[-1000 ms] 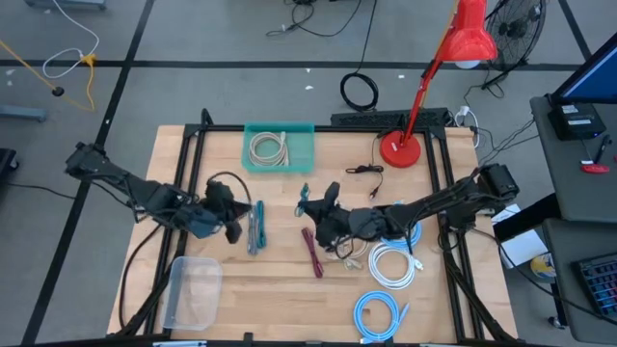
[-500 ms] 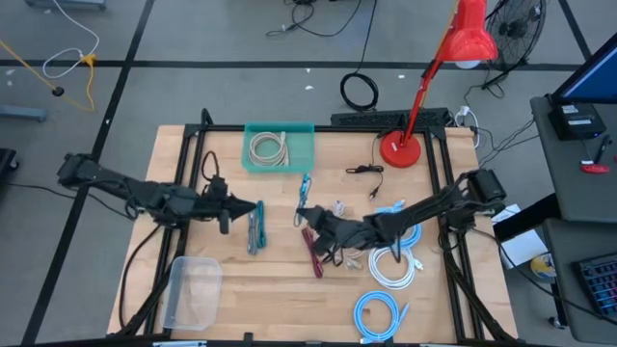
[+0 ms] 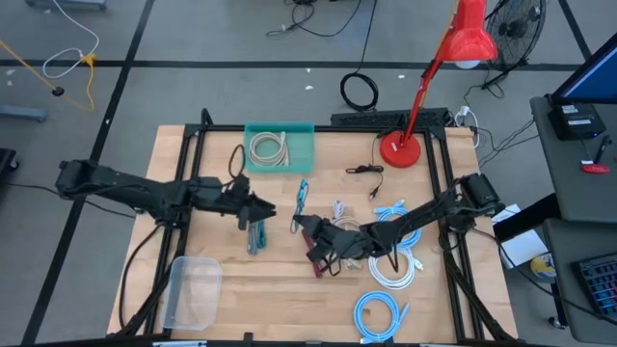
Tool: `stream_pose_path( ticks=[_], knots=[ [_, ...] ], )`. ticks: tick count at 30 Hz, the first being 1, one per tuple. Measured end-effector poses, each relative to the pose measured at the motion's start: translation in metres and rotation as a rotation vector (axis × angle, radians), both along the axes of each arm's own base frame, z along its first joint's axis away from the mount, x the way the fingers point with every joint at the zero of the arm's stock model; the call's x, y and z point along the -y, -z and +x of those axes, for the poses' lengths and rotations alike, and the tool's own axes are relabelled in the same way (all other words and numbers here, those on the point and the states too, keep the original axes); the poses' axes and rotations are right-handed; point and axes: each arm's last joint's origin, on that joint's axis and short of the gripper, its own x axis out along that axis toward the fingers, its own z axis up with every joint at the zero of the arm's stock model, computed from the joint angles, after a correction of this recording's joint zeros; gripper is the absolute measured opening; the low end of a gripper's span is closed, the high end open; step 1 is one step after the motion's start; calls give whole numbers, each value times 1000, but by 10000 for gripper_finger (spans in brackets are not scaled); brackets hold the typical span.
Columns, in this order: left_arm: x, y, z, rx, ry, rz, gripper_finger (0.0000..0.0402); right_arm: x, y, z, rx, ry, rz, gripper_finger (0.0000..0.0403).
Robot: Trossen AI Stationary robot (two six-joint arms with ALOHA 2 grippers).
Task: Pick & Place USB Port
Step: Put the right blue black charger cable into the transparent bin
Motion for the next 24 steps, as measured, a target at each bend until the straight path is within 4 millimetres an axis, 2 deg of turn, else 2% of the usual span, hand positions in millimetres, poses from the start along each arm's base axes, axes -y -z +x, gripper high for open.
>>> stream_pose_path(
  ticks=[3, 6, 15, 24],
  knots=[
    [-4, -1, 13, 87, 28, 14, 238, -5, 0, -1, 2, -32, 13, 0],
    [-7, -4, 26, 142, 90, 4, 251, -6, 1, -2, 5, -34, 33, 0],
    [-8, 4, 56, 71, 170, -15, 253, -6, 1, -2, 6, -31, 37, 0],
    [-9, -6, 65, 108, 165, 17, 253, -6, 1, -2, 13, -28, 57, 0]
  ],
)
